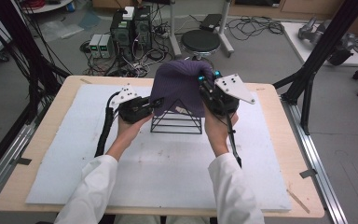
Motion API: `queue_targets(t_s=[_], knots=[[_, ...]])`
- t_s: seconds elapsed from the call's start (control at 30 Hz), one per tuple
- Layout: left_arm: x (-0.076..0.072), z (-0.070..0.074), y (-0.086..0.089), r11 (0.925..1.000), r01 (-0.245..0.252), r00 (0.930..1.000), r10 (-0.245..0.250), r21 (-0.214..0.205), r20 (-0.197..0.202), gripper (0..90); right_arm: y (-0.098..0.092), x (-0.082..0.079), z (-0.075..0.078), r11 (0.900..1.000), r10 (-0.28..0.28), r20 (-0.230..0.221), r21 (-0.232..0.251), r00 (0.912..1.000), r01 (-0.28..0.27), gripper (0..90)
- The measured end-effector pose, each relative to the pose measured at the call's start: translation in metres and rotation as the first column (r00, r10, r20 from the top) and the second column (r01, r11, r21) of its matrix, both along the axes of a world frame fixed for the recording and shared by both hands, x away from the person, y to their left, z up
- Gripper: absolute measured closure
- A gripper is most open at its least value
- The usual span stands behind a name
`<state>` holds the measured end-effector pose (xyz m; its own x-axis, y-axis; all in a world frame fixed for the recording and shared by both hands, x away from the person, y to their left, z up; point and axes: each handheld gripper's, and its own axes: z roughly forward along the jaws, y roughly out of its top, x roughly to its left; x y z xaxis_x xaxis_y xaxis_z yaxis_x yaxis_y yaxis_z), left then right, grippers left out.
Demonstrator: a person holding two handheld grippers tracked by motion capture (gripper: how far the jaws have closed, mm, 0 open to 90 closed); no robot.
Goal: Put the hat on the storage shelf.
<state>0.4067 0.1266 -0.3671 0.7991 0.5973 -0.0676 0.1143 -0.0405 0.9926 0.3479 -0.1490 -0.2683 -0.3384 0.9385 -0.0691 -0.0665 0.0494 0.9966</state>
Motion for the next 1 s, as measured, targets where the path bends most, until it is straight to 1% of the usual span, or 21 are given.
queue_targets(t_s=[0.17, 0.23, 0.3, 0.4, 0.47, 0.57, 0.63, 0.73, 0.83, 0.87, 0.93, 0.97, 1.0], knots=[[-0.001, -0.011, 0.008, 0.9997, -0.023, 0.9996, 0.023, 0.003, -0.019, 80.2, 0.007, 0.003, -0.013, 0.9998, 0.01, -0.026, 0.019, 0.9996, -0.009, 72.8], [-0.002, -0.016, 0.01, 0.9995, -0.031, 0.9988, 0.031, -0.006, -0.037, 80.1, 0.009, 0.004, -0.015, 0.9998, 0.013, -0.031, 0.018, 0.9994, -0.012, 72.8], [-0.003, -0.021, 0.013, 0.9993, -0.037, 0.9983, 0.036, -0.01, -0.047, 80.1, 0.012, 0.004, -0.019, 0.9998, 0.014, -0.037, 0.013, 0.9992, -0.014, 72.8], [-0.003, -0.027, 0.016, 0.999, -0.045, 0.9969, 0.044, -0.003, -0.064, 80.1, 0.015, 0.004, -0.026, 0.9998, 0.017, -0.052, 0.01, 0.9985, -0.016, 72.8], [-0.002, -0.03, 0.016, 0.999, -0.042, 0.9955, 0.043, 0.016, -0.084, 79.9, 0.017, 0.006, -0.031, 0.9999, 0.015, -0.065, 0.004, 0.9978, -0.015, 72.8], [-0.002, -0.032, 0.014, 0.9988, -0.042, 0.9949, 0.044, 0.026, -0.09, 79.9, 0.018, 0.005, -0.034, 1.0, 0.009, -0.07, 0.001, 0.9975, -0.009, 72.7], [-0.001, -0.033, 0.013, 0.9988, -0.043, 0.9937, 0.045, 0.023, -0.103, 79.7, 0.017, 0.006, -0.035, 1.0, 0.002, -0.076, -0.003, 0.9971, -0.003, 72.6], [0.001, -0.037, 0.012, 0.9984, -0.042, 0.9895, 0.047, 0.038, -0.137, 79.5, 0.016, 0.008, -0.039, 1.0, -0.003, -0.099, -0.009, 0.9951, 0.002, 72.5], [0.001, -0.04, 0.011, 0.9976, -0.039, 0.9865, 0.048, 0.056, -0.157, 79.3, 0.016, 0.009, -0.044, 1.0, -0.001, -0.119, -0.007, 0.9929, 0.0, 72.5], [0.002, -0.04, 0.011, 0.9974, -0.038, 0.9853, 0.047, 0.062, -0.164, 79.1, 0.015, 0.008, -0.048, 1.0, -0.004, -0.129, -0.008, 0.9916, 0.003, 72.4], [0.002, -0.042, 0.011, 0.9967, -0.036, 0.9836, 0.048, 0.073, -0.173, 79.1, 0.015, 0.009, -0.05, 1.0, -0.003, -0.135, -0.005, 0.9909, 0.002, 72.4], [0.002, -0.043, 0.011, 0.9962, -0.039, 0.9814, 0.053, 0.077, -0.185, 78.9, 0.014, 0.009, -0.051, 1.0, -0.001, -0.139, -0.005, 0.9903, 0.0, 72.3], [0.002, -0.044, 0.011, 0.995, -0.042, 0.9802, 0.058, 0.09, -0.189, 78.4, 0.014, 0.009, -0.053, 1.0, 0.004, -0.145, -0.002, 0.9894, -0.005, 72.2]])
